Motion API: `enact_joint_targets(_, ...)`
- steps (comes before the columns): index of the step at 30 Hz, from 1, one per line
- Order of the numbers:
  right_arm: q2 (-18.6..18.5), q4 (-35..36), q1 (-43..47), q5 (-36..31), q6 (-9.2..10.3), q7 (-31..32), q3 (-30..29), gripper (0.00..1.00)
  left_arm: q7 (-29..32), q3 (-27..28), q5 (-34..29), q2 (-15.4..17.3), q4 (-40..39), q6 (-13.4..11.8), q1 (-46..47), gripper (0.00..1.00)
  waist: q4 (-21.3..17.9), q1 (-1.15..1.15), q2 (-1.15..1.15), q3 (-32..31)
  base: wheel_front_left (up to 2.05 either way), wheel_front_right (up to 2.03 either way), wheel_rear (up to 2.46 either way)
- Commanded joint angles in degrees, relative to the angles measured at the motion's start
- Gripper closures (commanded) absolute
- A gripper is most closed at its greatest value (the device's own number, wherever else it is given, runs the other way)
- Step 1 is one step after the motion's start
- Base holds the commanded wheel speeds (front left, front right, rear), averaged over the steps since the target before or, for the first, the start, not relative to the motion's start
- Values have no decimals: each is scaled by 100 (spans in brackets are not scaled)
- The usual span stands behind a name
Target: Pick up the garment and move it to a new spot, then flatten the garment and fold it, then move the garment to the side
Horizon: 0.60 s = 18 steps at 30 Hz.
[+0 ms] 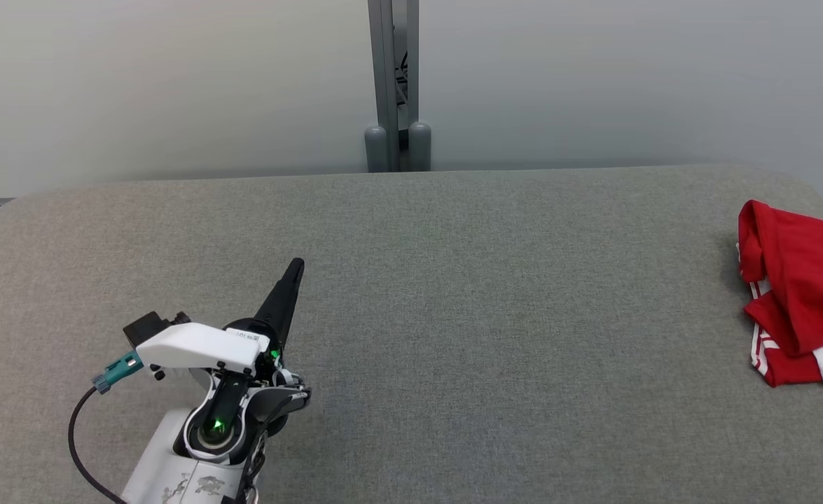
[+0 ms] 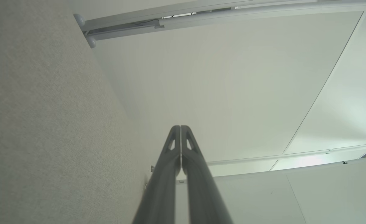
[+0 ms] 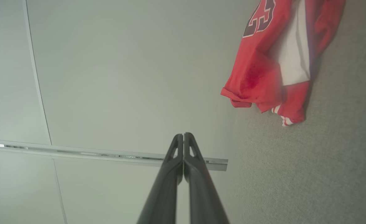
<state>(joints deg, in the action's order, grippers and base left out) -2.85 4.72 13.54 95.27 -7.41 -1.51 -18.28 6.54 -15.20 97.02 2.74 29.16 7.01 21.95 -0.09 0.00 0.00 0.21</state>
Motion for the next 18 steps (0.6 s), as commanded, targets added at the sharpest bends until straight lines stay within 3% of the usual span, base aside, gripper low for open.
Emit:
enact_joint_targets(1, -10, 50, 77, 125, -14, 44, -52, 100, 42, 0, 110, 23, 25, 49, 153, 100, -1, 0, 0, 5, 0, 0, 0)
enact_joint_targets(18, -9, 72, 87, 263, -14, 62, -77, 100, 77, -4, 219, 25, 52, 73, 192, 100, -4, 0, 0, 19, 0, 0, 0)
